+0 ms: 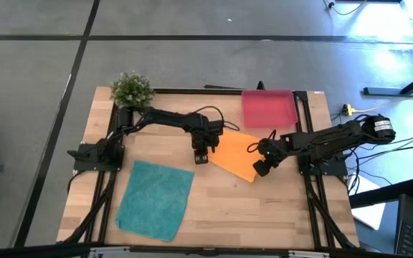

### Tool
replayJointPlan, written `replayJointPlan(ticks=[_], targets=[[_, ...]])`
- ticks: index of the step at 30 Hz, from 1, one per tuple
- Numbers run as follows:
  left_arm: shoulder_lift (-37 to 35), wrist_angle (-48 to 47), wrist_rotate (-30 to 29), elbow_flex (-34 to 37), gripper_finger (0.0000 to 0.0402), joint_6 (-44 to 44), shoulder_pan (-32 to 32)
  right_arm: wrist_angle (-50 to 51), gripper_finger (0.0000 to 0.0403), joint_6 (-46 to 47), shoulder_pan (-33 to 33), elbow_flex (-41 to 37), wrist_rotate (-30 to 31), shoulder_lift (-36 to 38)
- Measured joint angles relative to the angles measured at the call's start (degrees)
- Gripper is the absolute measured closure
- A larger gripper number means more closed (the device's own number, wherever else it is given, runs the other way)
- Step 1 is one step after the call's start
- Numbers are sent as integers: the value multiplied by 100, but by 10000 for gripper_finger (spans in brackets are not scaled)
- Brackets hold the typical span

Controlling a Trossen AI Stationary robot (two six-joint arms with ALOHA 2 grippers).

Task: Roll microfiber towels into tight, uniform cylinder then place into a basket
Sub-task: Fold the orange microfiber towel

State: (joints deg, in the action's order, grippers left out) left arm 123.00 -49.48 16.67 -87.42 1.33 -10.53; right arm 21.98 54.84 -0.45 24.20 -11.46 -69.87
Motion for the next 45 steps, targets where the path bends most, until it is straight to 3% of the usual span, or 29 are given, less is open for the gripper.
replayJointPlan(ticks=[12,20,29,36,45], targets=[[21,286,409,55,358,-557,886,-22,202,-1010,-7,4,445,0],[-390,154,-765,-76,366,-1037,900,42,202,-1892,-20,330,414,125],[-1057,-204,-1349,-90,368,-1004,774,43,202,-3597,249,921,-50,313],[-1642,-808,-1896,-87,371,-685,628,-798,202,-3555,785,878,-126,239],[-2023,-813,-1932,-89,374,-525,553,-1027,202,-3139,1594,812,762,-247]])
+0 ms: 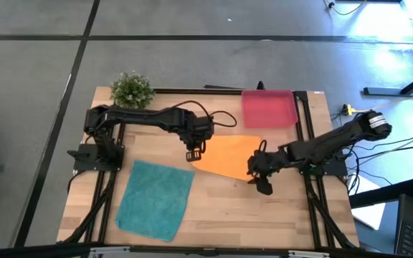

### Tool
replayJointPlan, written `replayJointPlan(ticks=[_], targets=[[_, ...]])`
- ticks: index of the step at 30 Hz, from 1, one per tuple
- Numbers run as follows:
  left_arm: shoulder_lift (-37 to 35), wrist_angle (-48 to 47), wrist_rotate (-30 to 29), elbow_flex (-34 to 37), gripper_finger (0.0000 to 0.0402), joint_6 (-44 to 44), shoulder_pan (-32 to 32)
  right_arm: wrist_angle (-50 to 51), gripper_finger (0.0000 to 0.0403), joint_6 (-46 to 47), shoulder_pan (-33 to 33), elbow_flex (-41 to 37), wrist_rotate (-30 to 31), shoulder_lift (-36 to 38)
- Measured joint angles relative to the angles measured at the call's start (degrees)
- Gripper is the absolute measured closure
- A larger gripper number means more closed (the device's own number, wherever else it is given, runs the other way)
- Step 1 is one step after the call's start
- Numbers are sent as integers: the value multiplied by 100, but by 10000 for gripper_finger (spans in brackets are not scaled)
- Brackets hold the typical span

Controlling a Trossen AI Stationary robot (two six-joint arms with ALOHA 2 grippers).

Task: Roll microfiber towels into tight, uniform cylinder then place into a basket
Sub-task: Fold the orange microfiber towel

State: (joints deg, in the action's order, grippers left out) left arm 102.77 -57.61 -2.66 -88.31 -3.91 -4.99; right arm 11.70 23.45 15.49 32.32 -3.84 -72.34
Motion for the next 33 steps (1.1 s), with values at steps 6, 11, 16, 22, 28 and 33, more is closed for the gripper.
replayJointPlan(ticks=[6,11,16,22,28,33], targets=[[-3,3,9,-2,374,-1,2,9,202,271,413,0,461,-593],[-1,31,9,0,374,-16,0,-36,202,559,574,0,1136,-901],[-1,30,17,-1,374,-37,2,85,202,786,694,0,1282,-1036],[-1,29,17,-1,374,-40,1,181,202,911,809,29,1441,-1250],[-1,31,43,-1,374,-43,2,321,224,1079,808,31,1528,-1307],[-1,29,66,-1,374,-40,2,379,302,1247,802,24,1625,-1311]])
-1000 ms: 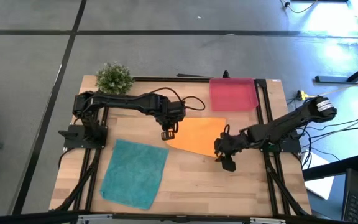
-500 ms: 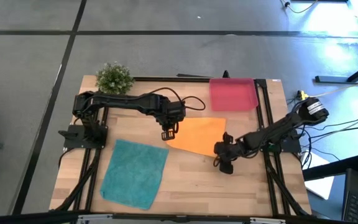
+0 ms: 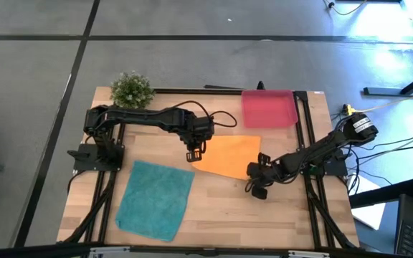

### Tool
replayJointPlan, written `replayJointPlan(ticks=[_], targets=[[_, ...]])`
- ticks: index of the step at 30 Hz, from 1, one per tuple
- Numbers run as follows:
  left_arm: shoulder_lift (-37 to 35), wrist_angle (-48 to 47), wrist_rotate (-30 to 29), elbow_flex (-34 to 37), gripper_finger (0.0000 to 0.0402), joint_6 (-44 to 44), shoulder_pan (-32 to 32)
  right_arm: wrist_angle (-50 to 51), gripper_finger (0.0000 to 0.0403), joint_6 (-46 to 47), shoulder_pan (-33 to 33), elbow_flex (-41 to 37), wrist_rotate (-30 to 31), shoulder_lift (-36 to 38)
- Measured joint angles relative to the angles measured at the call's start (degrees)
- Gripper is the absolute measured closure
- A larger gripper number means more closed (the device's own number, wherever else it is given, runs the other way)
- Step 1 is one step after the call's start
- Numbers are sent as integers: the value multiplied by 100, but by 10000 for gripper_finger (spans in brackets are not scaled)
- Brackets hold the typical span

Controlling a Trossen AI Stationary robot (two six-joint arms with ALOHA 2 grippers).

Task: Roll microfiber towels into tight, uniform cylinder then place into a basket
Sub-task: Fold the orange microfiber towel

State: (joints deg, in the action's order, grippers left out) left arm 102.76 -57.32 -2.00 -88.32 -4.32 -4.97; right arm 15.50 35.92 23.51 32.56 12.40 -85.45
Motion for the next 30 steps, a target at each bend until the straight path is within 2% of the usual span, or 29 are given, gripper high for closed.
replayJointPlan(ticks=[3,5,10,17,23,30], targets=[[0,-2,0,-1,374,0,0,-8,370,4,-5,-4,15,1],[0,-2,0,-1,374,-2,0,-18,390,6,-5,4,-6,0],[0,-7,0,-1,374,0,0,549,395,-208,-77,406,-260,-28],[2,-8,0,-1,374,39,11,1643,398,-1091,-481,1412,-496,-22],[2,-7,0,-1,374,42,13,1711,399,-2335,-947,1915,-484,-19],[2,-7,-1,-1,374,36,13,1103,399,-3857,-1665,1958,-642,-15]])
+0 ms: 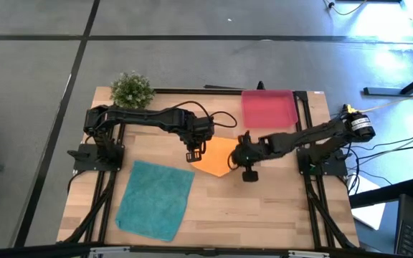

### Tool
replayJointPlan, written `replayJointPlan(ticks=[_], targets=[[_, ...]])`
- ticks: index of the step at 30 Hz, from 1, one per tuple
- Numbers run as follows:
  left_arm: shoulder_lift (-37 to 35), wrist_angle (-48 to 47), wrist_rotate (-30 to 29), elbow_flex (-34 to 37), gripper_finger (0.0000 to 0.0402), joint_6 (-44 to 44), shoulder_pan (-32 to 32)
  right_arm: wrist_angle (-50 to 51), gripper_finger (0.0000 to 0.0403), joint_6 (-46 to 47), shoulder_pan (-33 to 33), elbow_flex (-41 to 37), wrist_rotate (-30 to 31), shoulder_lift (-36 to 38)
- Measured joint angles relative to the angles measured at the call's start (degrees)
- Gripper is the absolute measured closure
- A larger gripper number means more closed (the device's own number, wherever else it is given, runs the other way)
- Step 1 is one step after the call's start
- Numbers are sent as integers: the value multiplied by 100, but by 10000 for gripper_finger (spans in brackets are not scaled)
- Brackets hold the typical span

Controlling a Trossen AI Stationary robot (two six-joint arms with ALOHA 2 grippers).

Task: Roll microfiber towels into tight, uniform cylinder then place into a basket
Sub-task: Fold the orange microfiber towel

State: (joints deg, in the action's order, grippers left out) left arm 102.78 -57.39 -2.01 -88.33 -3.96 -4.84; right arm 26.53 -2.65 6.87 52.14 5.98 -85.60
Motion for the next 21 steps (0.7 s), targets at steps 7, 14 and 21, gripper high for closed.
replayJointPlan(ticks=[7,14,21], targets=[[0,0,-1,0,374,-196,0,-1052,400,-864,-627,2,-636,-137],[0,0,-1,0,374,-347,0,-1809,400,-1304,-898,95,-1360,-779],[0,-20,-1,-2,374,-507,-2,-1728,400,-2024,-1017,740,-1390,-1075]])
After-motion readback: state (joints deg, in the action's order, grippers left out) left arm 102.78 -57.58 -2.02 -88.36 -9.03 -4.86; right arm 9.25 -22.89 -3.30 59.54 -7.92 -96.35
